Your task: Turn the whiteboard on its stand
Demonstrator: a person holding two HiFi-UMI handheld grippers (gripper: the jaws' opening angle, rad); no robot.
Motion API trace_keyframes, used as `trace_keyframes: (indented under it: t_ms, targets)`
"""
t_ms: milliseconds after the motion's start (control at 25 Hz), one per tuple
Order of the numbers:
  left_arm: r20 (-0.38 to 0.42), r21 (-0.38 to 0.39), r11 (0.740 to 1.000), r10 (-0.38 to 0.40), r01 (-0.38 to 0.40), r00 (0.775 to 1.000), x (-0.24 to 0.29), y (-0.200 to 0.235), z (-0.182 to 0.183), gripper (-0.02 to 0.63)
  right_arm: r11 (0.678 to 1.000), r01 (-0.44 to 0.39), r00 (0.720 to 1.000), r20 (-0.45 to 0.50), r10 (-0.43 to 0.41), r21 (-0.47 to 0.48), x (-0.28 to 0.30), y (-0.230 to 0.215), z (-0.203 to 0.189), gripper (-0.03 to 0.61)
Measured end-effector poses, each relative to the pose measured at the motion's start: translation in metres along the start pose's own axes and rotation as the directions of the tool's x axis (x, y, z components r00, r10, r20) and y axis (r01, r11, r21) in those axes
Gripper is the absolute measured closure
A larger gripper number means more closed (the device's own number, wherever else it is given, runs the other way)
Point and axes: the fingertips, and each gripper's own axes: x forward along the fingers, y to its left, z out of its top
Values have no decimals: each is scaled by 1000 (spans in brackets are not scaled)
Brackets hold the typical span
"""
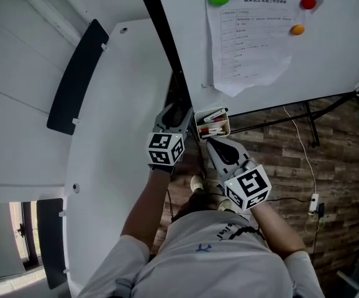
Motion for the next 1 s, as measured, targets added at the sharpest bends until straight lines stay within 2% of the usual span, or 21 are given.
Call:
trace_keyframes:
  t_ms: [200,320,480,600,720,880,1000]
  targets:
    - [28,2,1000,9,-9,1000,-32,-24,4,420,1000,-3,1000,-1,3,6,-26,3,-7,565]
    - [37,7,1000,-28,27,999,-47,-53,8,425,1000,-3,1000,1,3,1,-39,5,-9,565]
    - [60,-48,995,-86,88,995,-62,-93,15,436,1000,3,1000,0,-3,-14,-56,6,-11,565]
    - [60,-53,991,-121,125,991,-71,-122,20,451,999,22,1000,-2,-22,-23,-71,3,-12,565]
    - [59,-72,987,-141,146,988,-81,-145,25,492,998,48,999,6,-48,-28,-85,0,-11,565]
    - [63,-61,985,-155,159,986,-96,-171,29,573,996,89,996,24,-88,-21,-105,-6,-4,565]
    - [63,-62,983,-169,173,984,-106,-188,29,597,994,107,993,41,-106,-19,-117,-8,-1,565]
